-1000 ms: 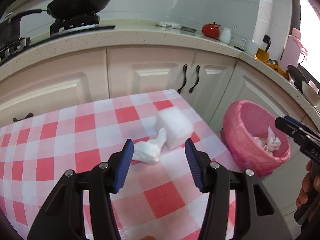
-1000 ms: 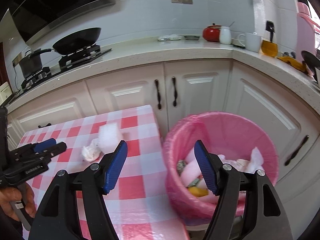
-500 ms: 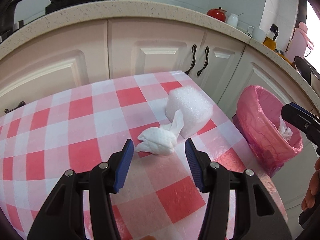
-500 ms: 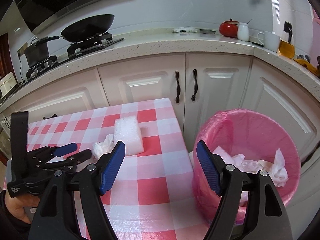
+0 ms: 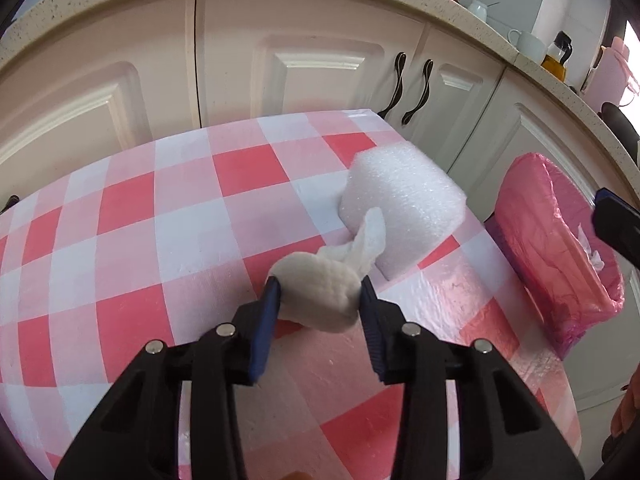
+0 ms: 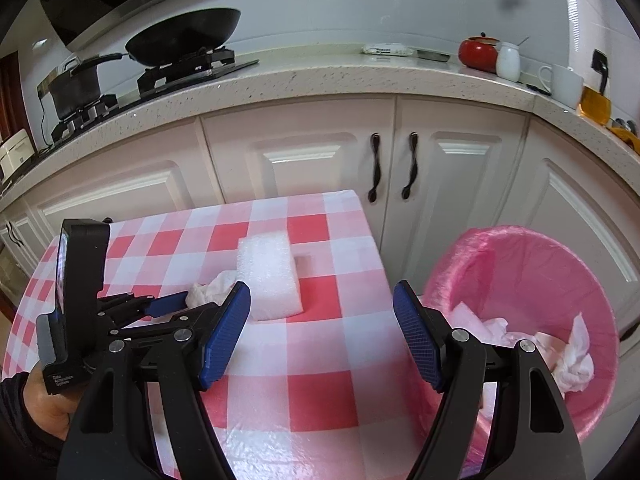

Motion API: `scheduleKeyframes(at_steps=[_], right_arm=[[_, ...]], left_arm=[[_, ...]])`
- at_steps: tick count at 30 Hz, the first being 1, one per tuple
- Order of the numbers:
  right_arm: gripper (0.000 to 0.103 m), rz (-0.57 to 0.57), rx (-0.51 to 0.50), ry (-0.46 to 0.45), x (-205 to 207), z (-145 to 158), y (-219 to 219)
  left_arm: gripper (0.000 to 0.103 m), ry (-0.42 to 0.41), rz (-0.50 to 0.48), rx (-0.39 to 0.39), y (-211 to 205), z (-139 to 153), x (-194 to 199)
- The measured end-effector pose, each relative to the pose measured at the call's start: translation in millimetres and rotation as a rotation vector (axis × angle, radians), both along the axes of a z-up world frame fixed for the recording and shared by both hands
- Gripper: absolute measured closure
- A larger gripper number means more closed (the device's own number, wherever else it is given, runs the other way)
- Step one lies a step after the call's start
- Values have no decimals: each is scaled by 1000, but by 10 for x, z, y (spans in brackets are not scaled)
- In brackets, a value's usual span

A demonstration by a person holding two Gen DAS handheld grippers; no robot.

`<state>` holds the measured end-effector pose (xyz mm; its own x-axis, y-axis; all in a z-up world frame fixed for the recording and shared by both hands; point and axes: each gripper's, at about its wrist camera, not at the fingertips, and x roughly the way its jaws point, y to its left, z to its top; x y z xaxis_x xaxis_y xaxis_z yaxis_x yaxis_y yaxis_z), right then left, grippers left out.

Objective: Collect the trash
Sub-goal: 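Grasp the crumpled tissue with left tool while right tool grasps white foam block, then carry the tissue and foam block over the pink bin and release both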

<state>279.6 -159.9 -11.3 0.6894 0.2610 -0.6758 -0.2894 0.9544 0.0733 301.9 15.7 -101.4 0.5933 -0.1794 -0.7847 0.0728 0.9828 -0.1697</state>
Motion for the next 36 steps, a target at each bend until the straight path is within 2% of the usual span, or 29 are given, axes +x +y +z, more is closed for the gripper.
scheduleKeyframes(at_steps=[3, 14, 23, 25, 30, 36], right_arm=[[32, 19, -4, 13, 63, -63, 121], [31, 75, -38, 74, 337, -396, 540], [31, 79, -59, 112, 564, -605, 690], [34, 78, -52, 125, 606, -648, 700], [53, 82, -46, 154, 659, -725, 716], [53, 82, -34, 141, 600, -676, 694]], left_arm=[[74, -4, 12, 5, 64, 18, -5], [75, -55, 91, 22, 420, 210, -103], [75, -95, 113, 43, 528, 382, -189], [75, -97, 116, 44, 537, 395, -207], [75, -99, 121, 44, 538, 402, -231], [75, -109, 119, 47, 497, 451, -270]])
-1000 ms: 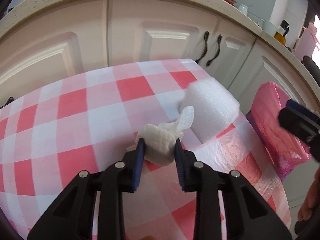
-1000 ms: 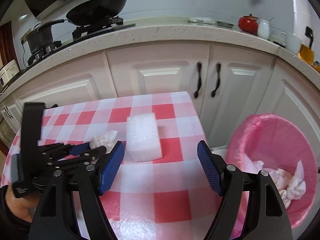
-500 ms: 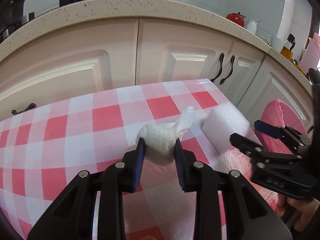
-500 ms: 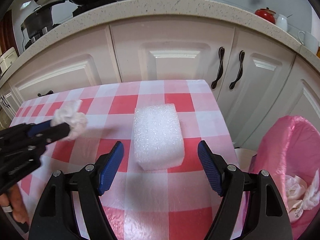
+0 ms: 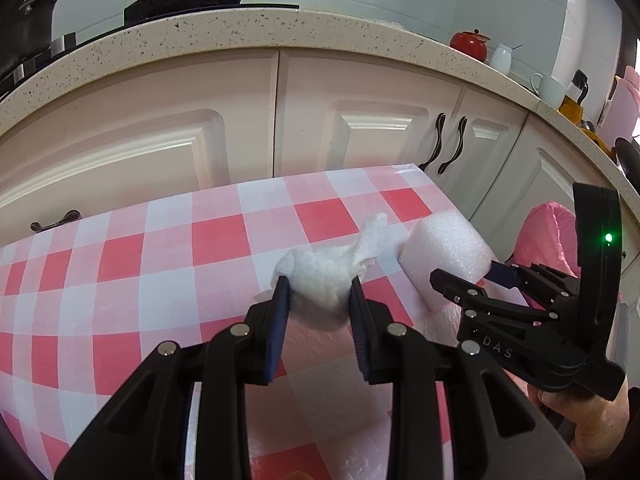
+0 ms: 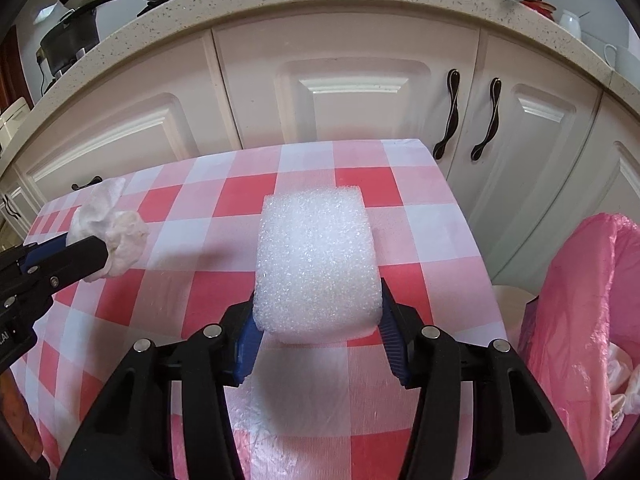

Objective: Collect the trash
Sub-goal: 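Carry the tissue and foam block over the pink bin and release both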

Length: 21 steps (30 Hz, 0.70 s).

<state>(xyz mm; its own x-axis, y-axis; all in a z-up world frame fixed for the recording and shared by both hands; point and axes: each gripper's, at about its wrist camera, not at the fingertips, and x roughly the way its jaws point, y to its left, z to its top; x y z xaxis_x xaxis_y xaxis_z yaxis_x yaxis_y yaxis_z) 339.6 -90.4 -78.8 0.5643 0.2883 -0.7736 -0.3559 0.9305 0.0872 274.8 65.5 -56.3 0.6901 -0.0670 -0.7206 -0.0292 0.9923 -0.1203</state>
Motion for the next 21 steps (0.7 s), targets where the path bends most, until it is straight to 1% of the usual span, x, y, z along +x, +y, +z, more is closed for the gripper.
scheduleKeyframes(at_steps=[10, 21], right_arm=[[53, -27, 33, -57, -205, 312, -194], [53, -72, 54, -142, -481, 745, -611]], left_arm=[[75, -29, -6, 6, -105, 164, -96], [75, -90, -49, 16, -444, 502, -213]])
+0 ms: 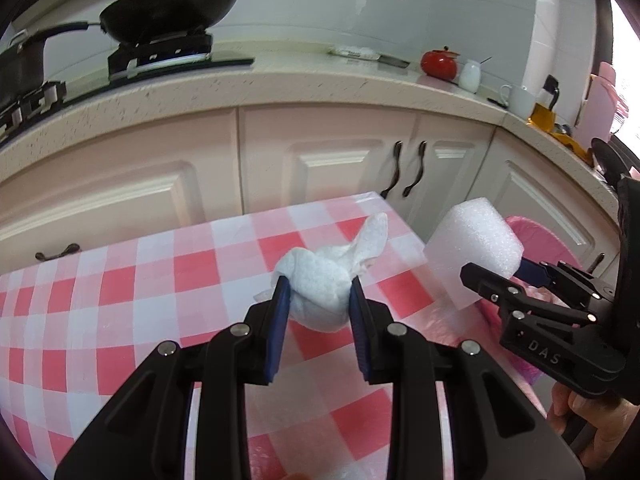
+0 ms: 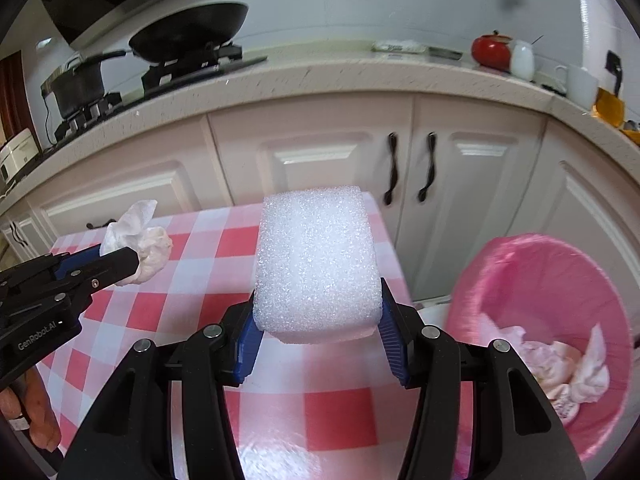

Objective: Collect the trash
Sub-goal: 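Carry the tissue and foam block over the pink bin and release both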

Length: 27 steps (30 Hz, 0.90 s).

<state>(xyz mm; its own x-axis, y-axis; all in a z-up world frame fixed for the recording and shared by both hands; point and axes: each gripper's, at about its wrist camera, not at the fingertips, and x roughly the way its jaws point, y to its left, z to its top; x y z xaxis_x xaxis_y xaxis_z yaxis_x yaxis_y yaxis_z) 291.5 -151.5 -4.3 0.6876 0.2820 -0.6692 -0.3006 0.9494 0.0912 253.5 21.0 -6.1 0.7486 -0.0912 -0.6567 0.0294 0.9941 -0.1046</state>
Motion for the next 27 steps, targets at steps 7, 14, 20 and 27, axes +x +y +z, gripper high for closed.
scheduleKeyframes(at_steps=[7, 14, 20, 27], right_arm=[[53, -43, 0, -39, -132, 185, -345], [53, -92, 3, -70, -238, 306, -744], [53, -143, 1, -85, -317, 366, -1125], [53, -207, -1, -95, -377, 387, -1560]], left_arm=[[75, -27, -37, 6, -283, 160, -46], [75, -47, -90, 8, -643, 277, -61], [74, -60, -139, 12, -963, 358, -58], [74, -71, -197, 24, -1357, 411, -30]])
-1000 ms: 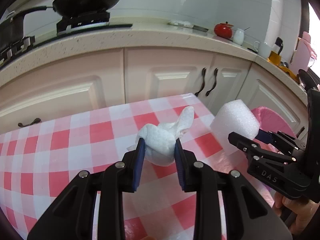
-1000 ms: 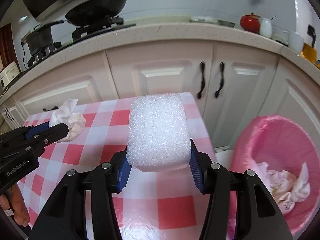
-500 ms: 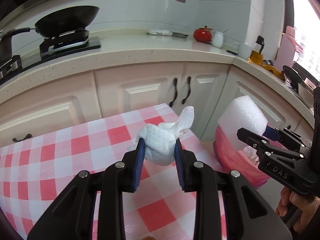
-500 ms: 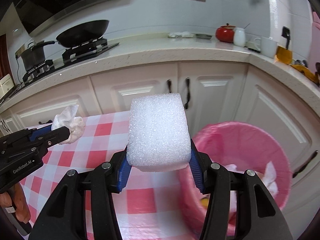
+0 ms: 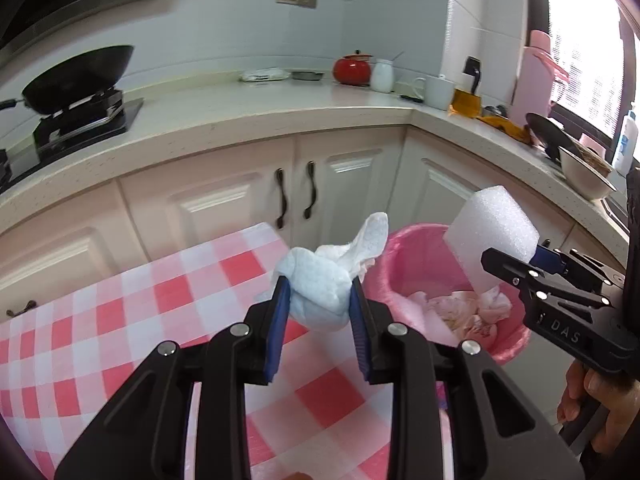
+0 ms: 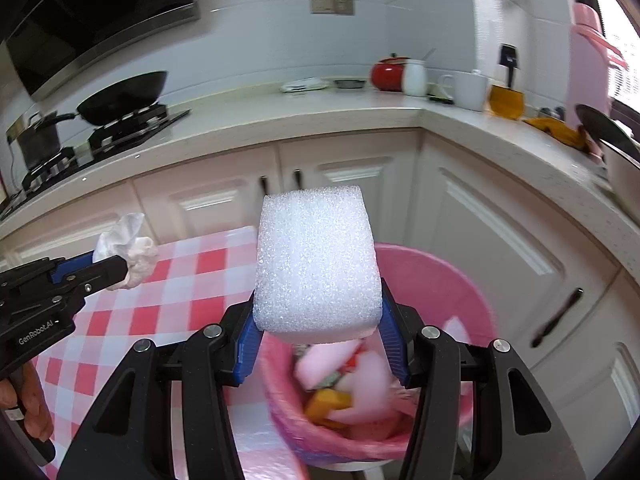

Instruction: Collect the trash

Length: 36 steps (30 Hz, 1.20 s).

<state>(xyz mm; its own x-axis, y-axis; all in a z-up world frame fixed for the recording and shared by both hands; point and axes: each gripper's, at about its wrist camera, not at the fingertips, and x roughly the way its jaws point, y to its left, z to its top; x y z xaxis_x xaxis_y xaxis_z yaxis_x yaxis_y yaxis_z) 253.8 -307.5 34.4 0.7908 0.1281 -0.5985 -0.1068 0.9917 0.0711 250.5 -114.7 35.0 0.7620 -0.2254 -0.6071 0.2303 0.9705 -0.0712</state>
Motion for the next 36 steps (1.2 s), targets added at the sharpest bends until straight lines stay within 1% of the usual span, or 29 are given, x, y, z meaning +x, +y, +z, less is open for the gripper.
scheduleKeyframes(at_steps=[6, 11, 18, 25, 26, 29, 30, 33, 35, 36], right_arm=[[53, -60, 10, 2, -16, -8, -412], [53, -91, 12, -3, -14, 5, -646], [53, -116, 5, -3, 92, 12, -848], [52, -122, 2, -3, 207, 11, -917], [52, -124, 2, -2, 218, 10, -922], [42, -136, 2, -5, 226, 7, -945], [41, -139, 1, -6, 228, 6, -954], [37, -146, 3, -5, 241, 1, -985], [37, -146, 4, -2, 238, -5, -997], [37, -146, 4, 0, 233, -7, -997]], left_arm=[[74, -3, -49, 7, -356, 30, 73], [73, 4, -86, 1, -643, 33, 162], [71, 32, -129, -4, -975, -31, 332], [71, 68, -144, -21, -1150, -102, 548], [70, 73, -145, -26, -1156, -107, 575], [68, 87, -153, -34, -1186, -131, 660], [67, 90, -155, -28, -1201, -141, 687], [55, 101, -158, -32, -1217, -158, 754], [54, 102, -156, -36, -1208, -154, 766], [52, 101, -156, -38, -1200, -150, 756]])
